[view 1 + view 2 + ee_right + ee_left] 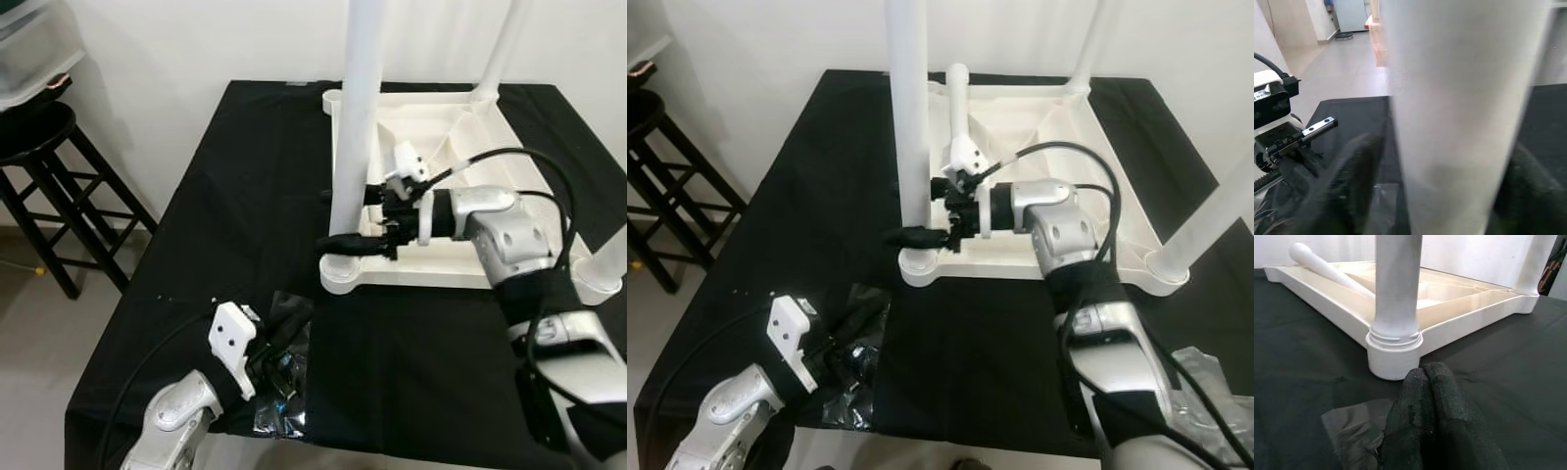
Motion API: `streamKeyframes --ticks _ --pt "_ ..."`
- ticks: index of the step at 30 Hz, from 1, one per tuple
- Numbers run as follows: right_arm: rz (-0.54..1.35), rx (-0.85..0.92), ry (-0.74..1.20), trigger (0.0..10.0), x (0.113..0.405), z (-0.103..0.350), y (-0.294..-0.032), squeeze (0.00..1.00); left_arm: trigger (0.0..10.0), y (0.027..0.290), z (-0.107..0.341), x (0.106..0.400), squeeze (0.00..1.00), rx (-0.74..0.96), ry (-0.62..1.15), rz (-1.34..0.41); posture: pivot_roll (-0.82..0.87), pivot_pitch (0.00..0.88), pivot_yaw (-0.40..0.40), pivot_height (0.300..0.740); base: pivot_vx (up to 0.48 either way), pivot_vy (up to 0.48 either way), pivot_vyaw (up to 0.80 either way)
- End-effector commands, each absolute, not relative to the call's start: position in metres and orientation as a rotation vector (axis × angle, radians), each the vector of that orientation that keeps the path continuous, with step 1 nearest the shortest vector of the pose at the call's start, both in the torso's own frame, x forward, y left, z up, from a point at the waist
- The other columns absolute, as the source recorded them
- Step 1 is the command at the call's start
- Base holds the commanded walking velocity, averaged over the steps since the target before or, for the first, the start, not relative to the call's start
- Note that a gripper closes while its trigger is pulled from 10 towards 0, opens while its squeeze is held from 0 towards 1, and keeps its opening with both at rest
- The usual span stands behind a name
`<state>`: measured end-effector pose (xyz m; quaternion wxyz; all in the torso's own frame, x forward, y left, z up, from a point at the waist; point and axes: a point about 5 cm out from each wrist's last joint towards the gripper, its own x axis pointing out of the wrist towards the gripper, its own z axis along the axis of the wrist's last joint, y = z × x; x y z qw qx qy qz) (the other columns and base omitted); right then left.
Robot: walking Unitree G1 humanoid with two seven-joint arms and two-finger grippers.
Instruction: Building children table
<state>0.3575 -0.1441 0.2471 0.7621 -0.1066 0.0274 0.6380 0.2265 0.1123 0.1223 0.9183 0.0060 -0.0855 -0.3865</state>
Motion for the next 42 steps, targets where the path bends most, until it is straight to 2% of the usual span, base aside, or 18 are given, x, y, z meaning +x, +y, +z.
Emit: streamKeyframes --ticks 1,9,16,18,19,20,21,23,24,27,30,31,32,33,36,37,41,42 --pt "1.441 -0.215 0.092 0.0 0.358 0.243 -0.147 0.00 10.0 0.115 0.116 0.224 0.00 0.026 -0.144 -0.792 0.08 0.122 0.008 0.740 0.000 0.000 0.00" --pt "1.479 -0.194 0.159 0.0 0.357 0.226 -0.154 0.00 10.0 0.115 0.116 0.221 0.00 0.029 -0.139 -0.793 0.08 0.121 0.006 0.740 0.000 0.000 0.00" --pt "1.316 -0.225 0.142 0.0 0.352 0.194 -0.141 0.00 10.0 0.113 0.116 0.220 0.00 0.025 -0.143 -0.794 0.07 0.127 -0.008 0.740 0.000 0.000 0.00" --pt "0.968 -0.204 0.229 0.0 0.347 0.155 -0.120 0.00 10.0 0.113 0.117 0.219 0.00 0.024 -0.146 -0.792 0.07 0.132 -0.014 0.740 0.000 0.000 0.00" --pt "0.651 -0.127 0.187 0.0 0.343 0.144 -0.115 0.00 10.0 0.114 0.117 0.218 0.00 0.023 -0.147 -0.791 0.07 0.139 -0.009 0.740 0.000 0.000 0.00" --pt "0.428 -0.066 0.171 0.0 0.339 0.137 -0.119 0.00 10.0 0.114 0.118 0.218 0.00 0.023 -0.148 -0.791 0.07 0.139 -0.009 0.740 0.000 0.000 0.00" --pt "0.362 0.061 0.230 0.0 0.324 0.124 -0.112 0.00 10.0 0.115 0.118 0.218 0.00 0.022 -0.149 -0.791 0.07 0.140 -0.003 0.740 0.000 0.000 0.00" --pt "0.389 0.188 0.303 0.0 0.308 0.111 -0.100 0.00 10.0 0.115 0.118 0.219 0.00 0.022 -0.148 -0.791 0.06 0.138 0.002 0.740 0.000 0.000 0.00" --pt "0.389 0.188 0.303 0.0 0.308 0.111 -0.100 0.00 10.0 0.115 0.118 0.219 0.00 0.022 -0.148 -0.791 0.06 0.138 0.002 0.740 0.000 0.000 0.00" --pt "0.430 0.012 0.170 0.0 0.317 0.140 -0.105 0.00 10.0 0.114 0.117 0.220 0.00 0.014 -0.148 -0.797 0.03 0.128 0.014 0.740 0.000 0.000 0.00" --pt "0.427 -0.033 0.163 0.0 0.320 0.141 -0.110 0.00 10.0 0.113 0.117 0.221 0.00 0.010 -0.148 -0.803 0.03 0.125 -0.009 0.740 0.000 0.000 0.00" --pt "0.393 -0.063 0.193 1.2 0.319 0.139 -0.113 0.00 10.0 0.112 0.117 0.221 0.00 0.008 -0.150 -0.805 0.03 0.125 -0.009 0.740 0.000 0.000 0.00" --pt "0.365 -0.071 0.201 1.2 0.317 0.138 -0.111 0.00 10.0 0.112 0.117 0.221 0.00 0.008 -0.151 -0.804 0.03 0.125 -0.009 0.740 0.000 0.000 0.00" --pt "0.340 -0.077 0.205 6.5 0.316 0.139 -0.110 0.00 10.0 0.112 0.118 0.221 0.00 0.009 -0.153 -0.800 0.03 0.128 -0.010 0.740 0.000 0.000 0.00" --pt "0.305 -0.085 0.208 6.5 0.313 0.140 -0.109 0.00 10.0 0.111 0.118 0.222 0.00 0.010 -0.155 -0.795 0.03 0.128 -0.011 0.740 0.000 0.000 0.00" --pt "0.371 -0.053 0.139 10.0 0.319 0.151 -0.107 1.00 10.0 0.111 0.119 0.222 0.00 0.010 -0.159 -0.785 0.02 0.132 -0.016 0.740 0.000 0.000 0.00" --pt "0.391 -0.045 0.121 10.0 0.320 0.154 -0.107 1.00 10.0 0.111 0.119 0.222 0.00 0.010 -0.160 -0.782 0.02 0.132 -0.016 0.740 0.000 0.000 0.00" --pt "0.484 -0.025 0.056 10.0 0.325 0.168 -0.105 1.00 10.0 0.111 0.119 0.222 0.00 0.008 -0.160 -0.784 0.01 0.134 -0.009 0.740 0.000 0.000 0.00"
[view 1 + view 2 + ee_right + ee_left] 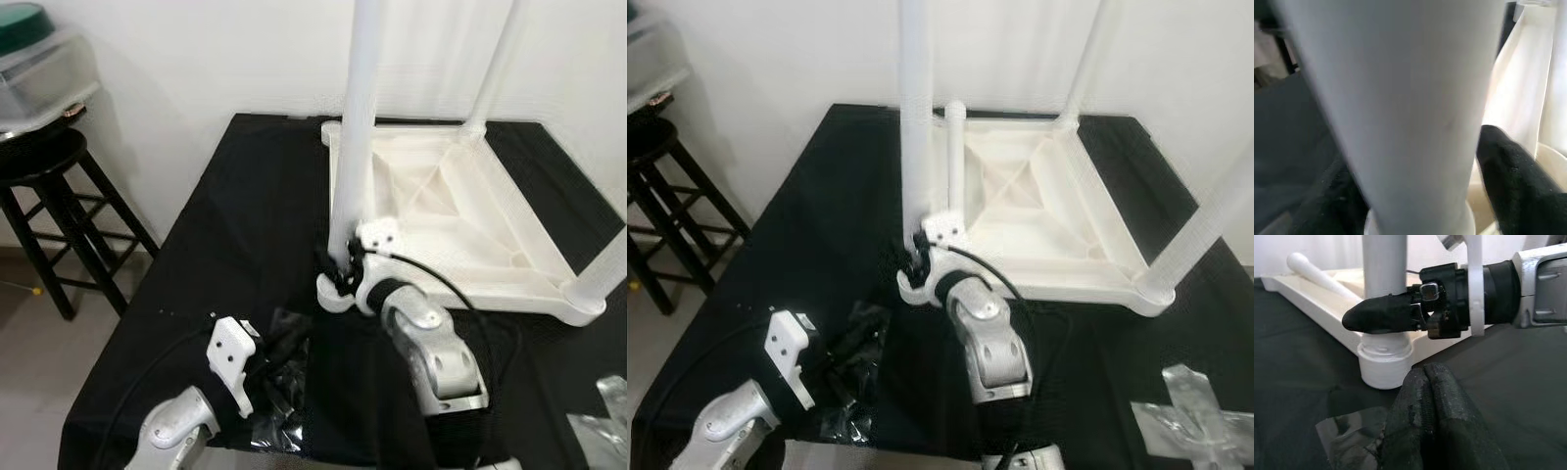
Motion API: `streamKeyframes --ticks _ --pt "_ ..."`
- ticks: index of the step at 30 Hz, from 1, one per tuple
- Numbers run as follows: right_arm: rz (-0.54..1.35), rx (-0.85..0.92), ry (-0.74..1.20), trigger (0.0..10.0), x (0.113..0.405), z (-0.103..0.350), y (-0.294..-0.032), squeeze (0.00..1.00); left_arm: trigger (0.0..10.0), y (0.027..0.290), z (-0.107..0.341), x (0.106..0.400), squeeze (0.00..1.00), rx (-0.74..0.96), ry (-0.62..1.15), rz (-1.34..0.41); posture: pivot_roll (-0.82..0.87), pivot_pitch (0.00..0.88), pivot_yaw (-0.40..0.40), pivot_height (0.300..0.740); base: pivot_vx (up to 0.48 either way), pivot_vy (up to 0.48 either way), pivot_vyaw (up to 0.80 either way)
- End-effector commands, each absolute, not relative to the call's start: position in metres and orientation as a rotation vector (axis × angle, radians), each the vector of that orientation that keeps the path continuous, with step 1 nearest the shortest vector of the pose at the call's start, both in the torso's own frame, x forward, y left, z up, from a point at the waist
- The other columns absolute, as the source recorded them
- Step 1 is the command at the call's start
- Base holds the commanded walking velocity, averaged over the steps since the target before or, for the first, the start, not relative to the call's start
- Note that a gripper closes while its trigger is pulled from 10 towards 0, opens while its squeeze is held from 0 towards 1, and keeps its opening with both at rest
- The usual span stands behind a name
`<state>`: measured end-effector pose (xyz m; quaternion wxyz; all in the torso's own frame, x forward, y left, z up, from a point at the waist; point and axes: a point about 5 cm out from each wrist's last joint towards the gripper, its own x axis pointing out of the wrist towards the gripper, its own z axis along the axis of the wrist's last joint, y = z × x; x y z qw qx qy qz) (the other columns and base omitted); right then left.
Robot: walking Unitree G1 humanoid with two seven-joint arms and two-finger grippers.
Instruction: Building children table
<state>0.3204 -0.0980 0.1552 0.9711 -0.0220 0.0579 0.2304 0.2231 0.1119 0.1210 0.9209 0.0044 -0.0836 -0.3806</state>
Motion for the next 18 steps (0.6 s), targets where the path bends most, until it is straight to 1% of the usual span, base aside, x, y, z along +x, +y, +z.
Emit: streamKeyframes --ticks 1,2,3,4,5,7,10,13,14,16,18 --pt "0.484 -0.025 0.056 10.0 0.325 0.168 -0.105 1.00 10.0 0.111 0.119 0.222 0.00 0.008 -0.160 -0.784 0.01 0.134 -0.009 0.740 0.000 0.000 0.00" --pt "0.592 -0.010 0.004 10.0 0.327 0.180 -0.104 1.00 10.0 0.111 0.119 0.222 0.00 0.007 -0.159 -0.788 0.01 0.135 -0.006 0.740 0.000 0.000 0.00" --pt "0.592 -0.010 0.004 10.0 0.327 0.180 -0.104 1.00 10.0 0.111 0.119 0.222 0.00 0.007 -0.159 -0.788 0.01 0.135 -0.006 0.740 0.000 0.000 0.00" --pt "0.751 -0.012 -0.045 10.0 0.329 0.191 -0.108 0.00 10.0 0.111 0.119 0.222 0.00 0.006 -0.158 -0.790 0.02 0.135 0.002 0.740 0.000 0.000 0.00" --pt "0.882 -0.043 -0.061 10.0 0.331 0.196 -0.115 0.00 10.0 0.111 0.119 0.223 0.00 0.005 -0.157 -0.793 0.02 0.135 0.002 0.740 0.000 0.000 0.00" --pt "1.030 -0.108 -0.038 10.0 0.331 0.195 -0.126 0.00 10.0 0.111 0.119 0.223 0.00 0.005 -0.156 -0.794 0.02 0.135 0.001 0.740 0.000 0.000 0.00" --pt "1.183 -0.153 0.034 10.0 0.330 0.187 -0.134 0.00 10.0 0.111 0.119 0.222 0.00 0.006 -0.156 -0.793 0.03 0.136 0.000 0.740 0.000 0.000 0.00" --pt "1.200 -0.151 0.049 10.0 0.331 0.186 -0.135 0.00 10.0 0.111 0.119 0.222 0.00 0.006 -0.156 -0.792 0.03 0.136 0.000 0.740 0.000 0.000 0.00" --pt "1.203 -0.161 0.076 10.0 0.340 0.185 -0.138 0.00 10.0 0.111 0.119 0.222 0.00 0.008 -0.155 -0.790 0.04 0.135 -0.004 0.740 0.000 0.000 0.00" --pt "1.200 -0.172 0.087 10.0 0.344 0.184 -0.138 0.00 10.0 0.111 0.119 0.221 0.00 0.010 -0.155 -0.789 0.04 0.135 -0.004 0.740 0.000 0.000 0.00" --pt "1.197 -0.142 0.087 10.0 0.347 0.185 -0.138 0.00 10.0 0.111 0.119 0.221 0.00 0.011 -0.155 -0.788 0.04 0.135 -0.004 0.740 0.000 0.000 0.00"
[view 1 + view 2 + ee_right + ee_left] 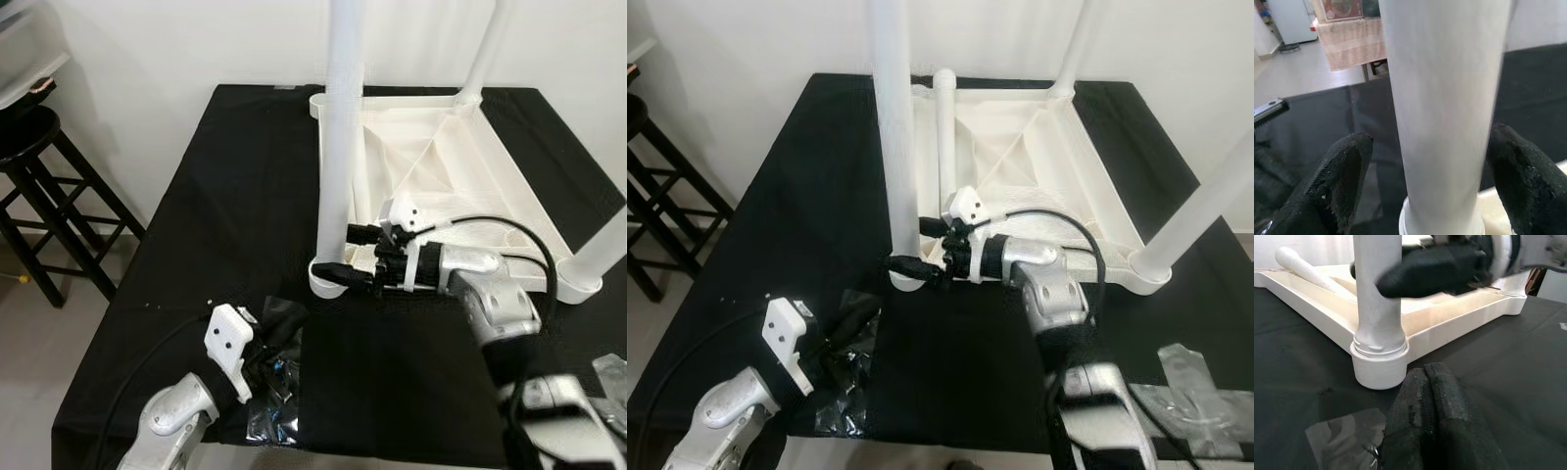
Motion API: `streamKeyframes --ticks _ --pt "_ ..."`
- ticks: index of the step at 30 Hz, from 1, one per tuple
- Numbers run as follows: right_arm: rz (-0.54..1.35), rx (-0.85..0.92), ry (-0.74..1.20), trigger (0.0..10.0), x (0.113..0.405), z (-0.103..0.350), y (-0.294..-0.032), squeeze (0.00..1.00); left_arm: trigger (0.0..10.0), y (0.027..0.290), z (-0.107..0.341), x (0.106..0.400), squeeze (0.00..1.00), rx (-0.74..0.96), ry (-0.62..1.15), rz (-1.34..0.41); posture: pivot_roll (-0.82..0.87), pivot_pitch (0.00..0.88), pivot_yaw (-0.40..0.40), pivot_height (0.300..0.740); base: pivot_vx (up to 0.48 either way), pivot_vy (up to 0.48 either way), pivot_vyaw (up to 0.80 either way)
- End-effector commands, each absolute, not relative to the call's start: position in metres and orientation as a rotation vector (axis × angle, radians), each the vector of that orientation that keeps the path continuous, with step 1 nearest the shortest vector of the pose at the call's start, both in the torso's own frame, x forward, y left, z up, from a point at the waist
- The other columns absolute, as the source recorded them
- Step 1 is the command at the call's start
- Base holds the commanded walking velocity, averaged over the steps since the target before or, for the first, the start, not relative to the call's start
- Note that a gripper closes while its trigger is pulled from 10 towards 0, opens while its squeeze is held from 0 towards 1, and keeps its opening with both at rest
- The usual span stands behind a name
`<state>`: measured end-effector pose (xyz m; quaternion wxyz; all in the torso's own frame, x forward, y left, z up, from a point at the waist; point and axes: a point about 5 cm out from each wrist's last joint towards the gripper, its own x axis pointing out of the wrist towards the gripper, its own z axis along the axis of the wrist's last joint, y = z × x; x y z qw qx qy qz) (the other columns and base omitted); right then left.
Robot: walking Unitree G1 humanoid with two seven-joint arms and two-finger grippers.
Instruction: Building children table
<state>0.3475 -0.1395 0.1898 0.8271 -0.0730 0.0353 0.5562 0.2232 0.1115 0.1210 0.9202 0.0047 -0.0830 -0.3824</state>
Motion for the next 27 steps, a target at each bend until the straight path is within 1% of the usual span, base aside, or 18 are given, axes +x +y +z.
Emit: streamKeyframes --ticks 1,2,7,10,12,13,14,16,17,18,19,20,21,22,23,24,27 --pt "1.202 -0.133 0.086 10.0 0.349 0.185 -0.139 0.00 10.0 0.111 0.119 0.221 0.00 0.011 -0.154 -0.788 0.04 0.135 -0.004 0.740 0.000 0.000 0.00" --pt "1.194 -0.132 0.083 0.0 0.349 0.184 -0.139 0.00 10.0 0.111 0.119 0.221 0.00 0.011 -0.155 -0.788 0.04 0.139 -0.006 0.740 0.000 0.000 0.00" --pt "1.174 -0.131 0.071 0.0 0.348 0.180 -0.142 0.00 10.0 0.111 0.120 0.221 0.00 0.011 -0.156 -0.787 0.04 0.142 -0.005 0.740 0.000 0.000 0.00" --pt "1.054 -0.148 0.078 0.0 0.345 0.171 -0.151 0.00 10.0 0.111 0.120 0.221 0.00 0.008 -0.156 -0.789 0.03 0.147 -0.004 0.740 0.000 0.000 0.00" --pt "1.054 -0.148 0.078 0.0 0.345 0.171 -0.151 0.00 10.0 0.111 0.120 0.221 0.00 0.008 -0.156 -0.789 0.03 0.147 -0.004 0.740 0.000 0.000 0.00" --pt "0.988 -0.157 0.089 0.0 0.345 0.166 -0.154 0.00 10.0 0.111 0.120 0.221 0.00 0.008 -0.157 -0.789 0.03 0.147 -0.004 0.740 0.000 0.000 0.00" --pt "0.830 -0.165 0.121 0.0 0.345 0.158 -0.158 0.00 10.0 0.111 0.120 0.221 0.00 0.008 -0.157 -0.790 0.02 0.146 -0.007 0.740 0.000 0.000 0.00" --pt "0.830 -0.165 0.121 0.0 0.345 0.158 -0.158 0.00 10.0 0.111 0.120 0.221 0.00 0.008 -0.157 -0.790 0.02 0.146 -0.007 0.740 0.000 0.000 0.00" --pt "0.720 -0.174 0.141 0.0 0.346 0.151 -0.161 0.00 10.0 0.112 0.120 0.222 0.00 0.008 -0.156 -0.790 0.02 0.146 -0.009 0.740 0.000 0.000 0.00" --pt "0.444 -0.158 0.114 0.0 0.349 0.149 -0.167 0.00 10.0 0.113 0.120 0.222 0.00 0.009 -0.157 -0.789 0.01 0.144 -0.005 0.740 0.000 0.000 0.00" --pt "0.444 -0.158 0.114 0.0 0.349 0.149 -0.167 0.00 10.0 0.113 0.120 0.222 0.00 0.009 -0.157 -0.789 0.01 0.144 -0.005 0.740 0.000 0.000 0.00" --pt "0.310 -0.080 0.155 0.0 0.334 0.134 -0.157 0.00 10.0 0.113 0.120 0.223 0.00 0.010 -0.157 -0.788 0.00 0.144 -0.004 0.740 0.000 0.000 0.00" --pt "0.310 -0.080 0.155 0.0 0.334 0.134 -0.157 0.00 10.0 0.113 0.120 0.223 0.00 0.010 -0.157 -0.788 0.00 0.144 -0.004 0.740 0.000 0.000 0.00" --pt "0.289 -0.134 0.136 0.0 0.322 0.133 -0.142 0.00 10.0 0.114 0.120 0.223 0.00 0.011 -0.158 -0.786 0.00 0.139 -0.005 0.740 0.000 0.000 0.00" --pt "0.289 -0.134 0.136 0.0 0.322 0.133 -0.142 0.00 10.0 0.114 0.120 0.223 0.00 0.011 -0.158 -0.786 0.00 0.139 -0.005 0.740 0.000 0.000 0.00" --pt "0.309 -0.152 0.099 0.0 0.316 0.137 -0.131 0.00 10.0 0.114 0.120 0.224 0.00 0.012 -0.157 -0.784 -0.02 0.133 0.007 0.740 0.000 0.000 0.00" --pt "0.349 -0.131 0.116 0.0 0.319 0.135 -0.127 0.00 10.0 0.112 0.119 0.225 0.00 0.008 -0.154 -0.790 0.00 0.121 -0.012 0.740 0.000 0.000 0.00"
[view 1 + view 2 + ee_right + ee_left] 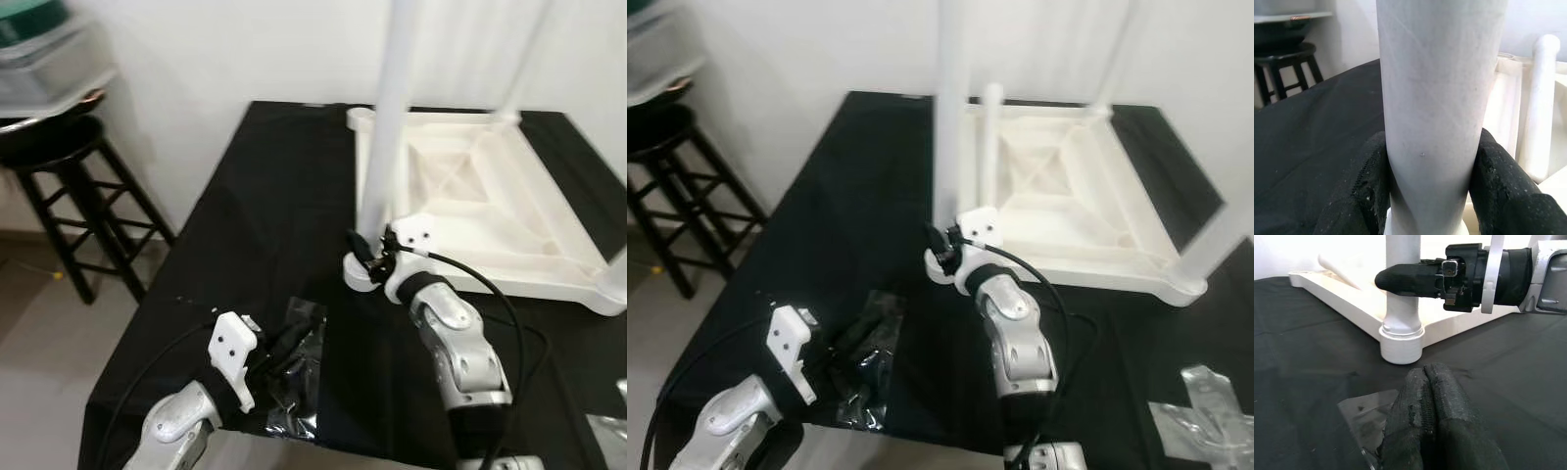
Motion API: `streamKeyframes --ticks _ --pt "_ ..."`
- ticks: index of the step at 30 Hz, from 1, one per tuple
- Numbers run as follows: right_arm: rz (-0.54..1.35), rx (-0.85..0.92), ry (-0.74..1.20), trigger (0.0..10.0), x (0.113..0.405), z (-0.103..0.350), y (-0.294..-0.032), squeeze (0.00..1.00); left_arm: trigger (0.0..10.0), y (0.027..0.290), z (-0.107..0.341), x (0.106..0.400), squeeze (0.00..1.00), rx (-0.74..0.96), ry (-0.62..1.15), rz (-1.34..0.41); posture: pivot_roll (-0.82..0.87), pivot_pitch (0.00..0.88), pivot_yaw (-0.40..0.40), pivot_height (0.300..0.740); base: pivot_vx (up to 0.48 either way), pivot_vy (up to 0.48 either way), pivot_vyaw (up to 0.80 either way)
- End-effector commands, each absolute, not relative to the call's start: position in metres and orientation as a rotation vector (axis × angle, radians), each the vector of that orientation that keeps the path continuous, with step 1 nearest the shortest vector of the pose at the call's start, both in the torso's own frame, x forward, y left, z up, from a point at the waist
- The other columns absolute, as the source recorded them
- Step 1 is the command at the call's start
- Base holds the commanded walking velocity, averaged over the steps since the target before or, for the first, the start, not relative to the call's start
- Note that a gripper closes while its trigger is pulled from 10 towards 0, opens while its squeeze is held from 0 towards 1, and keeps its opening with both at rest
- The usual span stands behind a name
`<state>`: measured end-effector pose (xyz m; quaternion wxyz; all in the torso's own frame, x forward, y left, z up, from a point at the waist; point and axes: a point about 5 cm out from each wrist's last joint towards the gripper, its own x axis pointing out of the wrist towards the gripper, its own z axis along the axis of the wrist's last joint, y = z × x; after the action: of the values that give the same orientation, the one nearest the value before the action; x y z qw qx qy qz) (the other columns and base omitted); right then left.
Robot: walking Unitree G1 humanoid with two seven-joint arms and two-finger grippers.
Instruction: Building children table
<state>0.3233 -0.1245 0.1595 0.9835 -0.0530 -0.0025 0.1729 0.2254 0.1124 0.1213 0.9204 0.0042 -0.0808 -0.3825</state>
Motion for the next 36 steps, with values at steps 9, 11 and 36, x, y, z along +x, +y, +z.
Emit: streamKeyframes --ticks 9,11,36 --pt "0.619 -0.160 0.051 10.0 0.337 0.162 -0.122 1.00 10.0 0.111 0.117 0.227 0.00 0.006 -0.149 -0.786 0.00 0.110 -0.010 0.740 0.000 0.000 0.00" --pt "0.694 -0.223 0.038 10.0 0.338 0.168 -0.122 0.69 10.0 0.111 0.116 0.227 0.00 0.005 -0.147 -0.789 0.00 0.102 -0.006 0.740 0.000 0.000 0.00" --pt "1.208 -0.240 0.114 0.0 0.358 0.192 -0.152 0.00 10.0 0.109 0.115 0.224 0.00 0.005 -0.145 -0.793 0.02 0.101 -0.003 0.740 0.000 0.000 0.00"
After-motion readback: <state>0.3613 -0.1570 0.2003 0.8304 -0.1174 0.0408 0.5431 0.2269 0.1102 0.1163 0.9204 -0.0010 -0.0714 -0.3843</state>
